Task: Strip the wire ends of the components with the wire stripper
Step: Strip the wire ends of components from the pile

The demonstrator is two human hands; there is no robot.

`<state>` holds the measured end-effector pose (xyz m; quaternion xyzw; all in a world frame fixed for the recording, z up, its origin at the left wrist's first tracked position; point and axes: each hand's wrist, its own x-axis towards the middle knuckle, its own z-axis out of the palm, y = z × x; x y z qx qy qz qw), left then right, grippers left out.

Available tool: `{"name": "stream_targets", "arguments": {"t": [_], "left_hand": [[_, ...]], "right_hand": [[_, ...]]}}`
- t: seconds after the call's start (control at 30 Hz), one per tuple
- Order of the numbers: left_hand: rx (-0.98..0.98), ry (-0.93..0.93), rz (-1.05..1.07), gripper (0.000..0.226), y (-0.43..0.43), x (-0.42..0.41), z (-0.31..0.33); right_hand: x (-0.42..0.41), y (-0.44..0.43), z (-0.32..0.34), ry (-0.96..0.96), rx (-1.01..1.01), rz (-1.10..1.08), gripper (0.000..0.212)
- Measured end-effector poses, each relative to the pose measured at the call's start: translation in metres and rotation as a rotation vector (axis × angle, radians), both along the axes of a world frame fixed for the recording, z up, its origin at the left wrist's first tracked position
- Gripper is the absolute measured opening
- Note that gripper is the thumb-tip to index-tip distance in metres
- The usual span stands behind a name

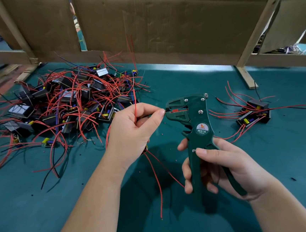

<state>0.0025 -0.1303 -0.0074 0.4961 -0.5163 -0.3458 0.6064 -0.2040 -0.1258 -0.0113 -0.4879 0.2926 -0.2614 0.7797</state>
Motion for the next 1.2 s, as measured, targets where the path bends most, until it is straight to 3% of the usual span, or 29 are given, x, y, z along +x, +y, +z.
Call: {"name": "stream_targets", "arguments": {"t": [0.43,0.6,1.2], "left_hand": [[-0.057,-0.101,-0.032,0.014,0.0021,-0.0009,0.0018],[-0.054,-0.096,-0.031,0.013,0.0012,0.0012,-0.0019],[-0.097,-0.107,-0.026,0.006,0.0012,0.0001,-0.0032]], "right_hand": [[0.0003,-0.0001,0.0001,0.016,0.014,-0.011,0.032],[0.0017,0.0002,0.0015,0.005,0.019,0.005,0.044],[-0.0008,-0.0010,0.0026,0.022,0.009,0.031,0.044]]}}
